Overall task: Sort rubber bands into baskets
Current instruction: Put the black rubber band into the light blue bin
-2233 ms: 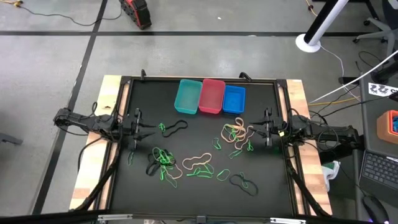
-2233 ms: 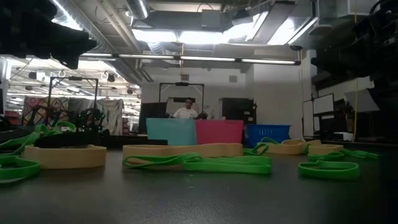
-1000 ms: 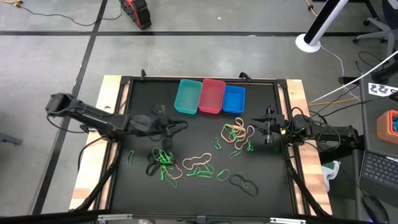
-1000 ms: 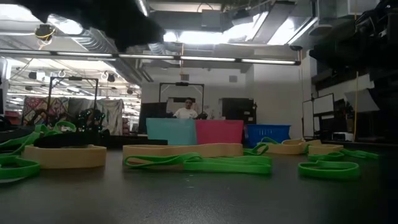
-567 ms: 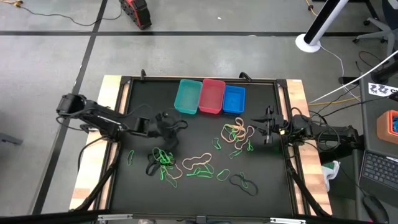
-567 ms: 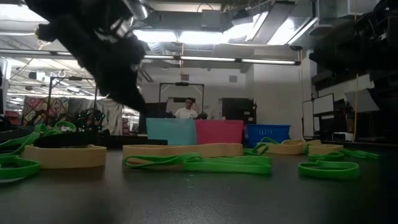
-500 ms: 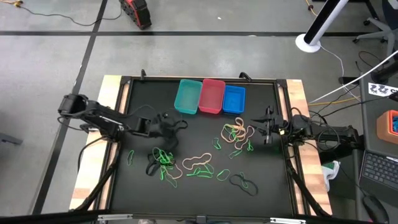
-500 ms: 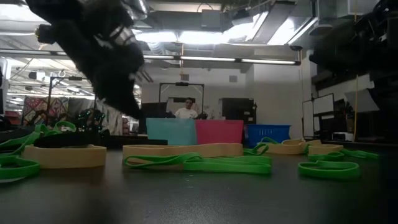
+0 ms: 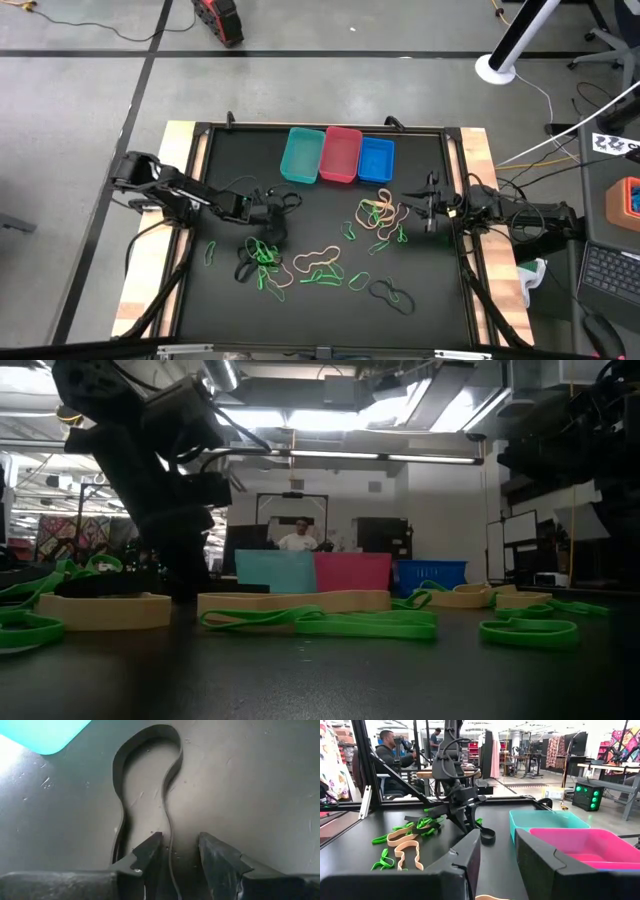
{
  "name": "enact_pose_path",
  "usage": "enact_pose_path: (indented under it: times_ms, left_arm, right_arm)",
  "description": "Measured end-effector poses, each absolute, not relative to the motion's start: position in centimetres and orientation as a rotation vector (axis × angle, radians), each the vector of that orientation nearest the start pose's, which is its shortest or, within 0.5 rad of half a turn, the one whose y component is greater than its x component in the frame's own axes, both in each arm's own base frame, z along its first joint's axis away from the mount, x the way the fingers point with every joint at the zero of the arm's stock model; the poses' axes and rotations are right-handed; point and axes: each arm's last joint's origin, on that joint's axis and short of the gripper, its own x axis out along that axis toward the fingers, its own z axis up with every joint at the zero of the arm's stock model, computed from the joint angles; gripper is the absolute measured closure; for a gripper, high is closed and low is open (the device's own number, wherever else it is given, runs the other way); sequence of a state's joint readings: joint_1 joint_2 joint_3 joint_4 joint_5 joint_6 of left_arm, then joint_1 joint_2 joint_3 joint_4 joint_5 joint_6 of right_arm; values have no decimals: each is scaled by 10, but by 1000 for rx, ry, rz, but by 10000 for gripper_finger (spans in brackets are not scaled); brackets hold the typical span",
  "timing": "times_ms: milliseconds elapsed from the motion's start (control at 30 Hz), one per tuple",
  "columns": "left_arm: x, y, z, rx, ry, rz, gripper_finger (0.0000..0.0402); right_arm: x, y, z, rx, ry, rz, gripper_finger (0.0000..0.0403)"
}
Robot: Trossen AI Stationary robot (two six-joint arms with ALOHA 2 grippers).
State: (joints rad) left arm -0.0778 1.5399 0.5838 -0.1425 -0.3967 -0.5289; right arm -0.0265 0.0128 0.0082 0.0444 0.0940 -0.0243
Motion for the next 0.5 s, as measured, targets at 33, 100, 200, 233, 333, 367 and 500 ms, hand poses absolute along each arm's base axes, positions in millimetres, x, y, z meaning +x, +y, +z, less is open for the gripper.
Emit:
enact_pose_path:
  times_ms: [33,100,200,233,333,367,500]
  left_arm:
    - [245,-8,118,-215,959,556,277]
    - [245,-8,118,-216,959,554,292]
    - [246,-8,118,-217,959,550,334]
    - [246,-8,118,-218,957,549,351]
    - [247,-8,119,-224,940,547,392]
    - [248,-8,120,-227,925,546,393]
    - [252,-9,132,-253,829,520,396]
  right_arm:
    - [98,-5,170,-23,-38,-121,281]
    - [98,-5,170,-23,-38,-121,281]
    - [98,-5,170,-23,-38,-122,281]
    - [98,-5,169,-23,-38,-122,281]
    - [98,-5,170,-23,-38,-123,281]
    - [98,-5,169,-23,-38,-123,281]
    - [98,-5,169,-23,-38,-123,281]
